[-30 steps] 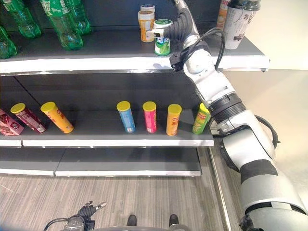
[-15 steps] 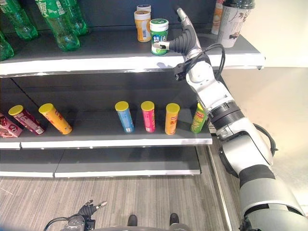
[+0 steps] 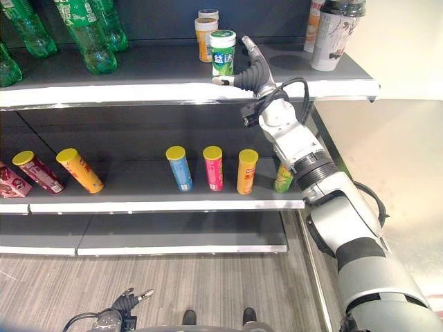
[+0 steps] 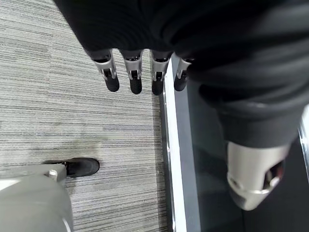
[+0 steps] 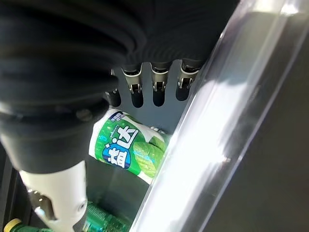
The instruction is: Put the goods on the table back onto the shelves and tidy them up.
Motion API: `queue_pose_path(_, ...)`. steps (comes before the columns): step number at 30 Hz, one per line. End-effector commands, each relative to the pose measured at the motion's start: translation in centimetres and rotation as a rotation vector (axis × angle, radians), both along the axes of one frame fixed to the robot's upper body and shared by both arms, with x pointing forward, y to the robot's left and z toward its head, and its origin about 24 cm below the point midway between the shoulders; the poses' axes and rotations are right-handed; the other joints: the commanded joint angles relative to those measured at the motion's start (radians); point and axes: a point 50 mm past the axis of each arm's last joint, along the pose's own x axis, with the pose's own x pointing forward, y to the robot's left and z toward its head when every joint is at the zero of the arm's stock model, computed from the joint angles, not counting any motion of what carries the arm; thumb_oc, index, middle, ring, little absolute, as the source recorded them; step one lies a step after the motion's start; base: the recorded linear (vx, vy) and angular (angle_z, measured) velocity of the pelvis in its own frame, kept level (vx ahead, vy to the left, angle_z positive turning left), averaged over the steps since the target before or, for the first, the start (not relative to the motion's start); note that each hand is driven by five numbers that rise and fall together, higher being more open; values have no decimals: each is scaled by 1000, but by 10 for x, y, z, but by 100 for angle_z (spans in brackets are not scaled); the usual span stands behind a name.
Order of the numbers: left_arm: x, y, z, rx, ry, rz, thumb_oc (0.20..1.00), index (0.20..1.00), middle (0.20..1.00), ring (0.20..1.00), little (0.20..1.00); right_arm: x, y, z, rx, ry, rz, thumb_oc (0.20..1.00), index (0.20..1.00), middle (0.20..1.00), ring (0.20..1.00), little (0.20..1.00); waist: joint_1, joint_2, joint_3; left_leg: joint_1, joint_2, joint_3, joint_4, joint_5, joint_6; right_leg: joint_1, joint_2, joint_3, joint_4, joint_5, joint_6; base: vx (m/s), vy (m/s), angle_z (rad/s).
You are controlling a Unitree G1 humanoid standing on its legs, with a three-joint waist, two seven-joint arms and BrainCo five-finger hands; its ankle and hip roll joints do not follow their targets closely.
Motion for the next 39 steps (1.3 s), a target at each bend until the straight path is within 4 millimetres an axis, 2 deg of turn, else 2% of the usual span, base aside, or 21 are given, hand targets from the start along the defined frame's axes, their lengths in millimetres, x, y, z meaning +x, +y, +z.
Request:
queue_pose_path(1,21,30,13,82,-48,31,1000,1000,1000,1000,1000,0,9,29,-7,-83,14,1000,1000,1000,1000,1000,26,-60,6,65,41,82,8,-138,-48,29,-81,-18,9,-80,66,0,0,0)
queue_pose_path(13,21,36,15,94,-46,50,1000,1000,1000,1000,1000,-2,1,31,-20,-110,-24,1000,1000,1000,1000,1000,34,-68,6,56,24,85,8,-143,-37,19,-100,-18,12,-68,79,-1,34,0)
queue_pose_path(39,22,36,15,95,-54,75,1000,1000,1000,1000,1000,-4,17,23,-5,-89,30,1000,1000,1000,1000,1000,41,-80,8,71,12,102,8,-155,-24,19,-115,-5,12,-60,90,0,5,0)
